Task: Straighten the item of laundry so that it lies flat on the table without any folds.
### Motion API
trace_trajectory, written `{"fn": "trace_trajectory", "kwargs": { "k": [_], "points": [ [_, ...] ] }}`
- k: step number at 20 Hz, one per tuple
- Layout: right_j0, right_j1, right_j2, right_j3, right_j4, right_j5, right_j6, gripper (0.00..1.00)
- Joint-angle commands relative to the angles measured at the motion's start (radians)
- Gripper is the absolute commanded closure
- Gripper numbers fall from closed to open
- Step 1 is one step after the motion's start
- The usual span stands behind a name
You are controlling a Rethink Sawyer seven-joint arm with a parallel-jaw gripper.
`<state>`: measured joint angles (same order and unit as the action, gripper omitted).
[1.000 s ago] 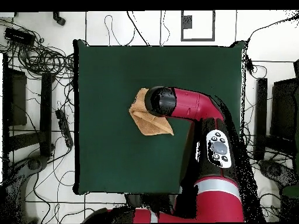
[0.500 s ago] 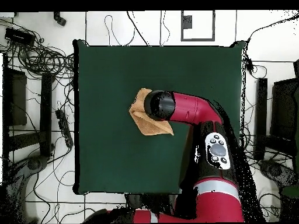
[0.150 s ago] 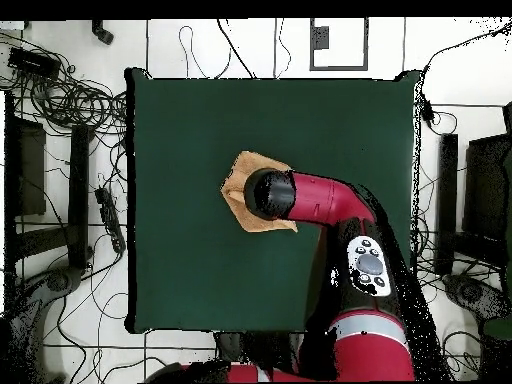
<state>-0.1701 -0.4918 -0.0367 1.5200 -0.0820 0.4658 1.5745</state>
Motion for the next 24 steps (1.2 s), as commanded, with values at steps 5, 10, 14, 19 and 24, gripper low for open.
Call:
{"fn": "trace_trajectory", "kwargs": {
  "k": [5, 10, 14, 19, 24],
  "points": [
    [0.024, 0.028, 0.128, 0.110, -0.070, -0.138, 0.077, 0.00],
    [0.018, 0.019, 0.125, 0.097, -0.077, -0.114, 0.069, 0.00],
    [0.014, 0.035, 0.126, 0.076, -0.070, -0.117, 0.078, 0.00],
    [0.008, 0.039, 0.132, 0.069, -0.056, -0.109, 0.086, 0.00],
    [-0.002, 0.065, 0.136, 0.041, -0.043, -0.109, 0.092, 0.00]
  ]
}}
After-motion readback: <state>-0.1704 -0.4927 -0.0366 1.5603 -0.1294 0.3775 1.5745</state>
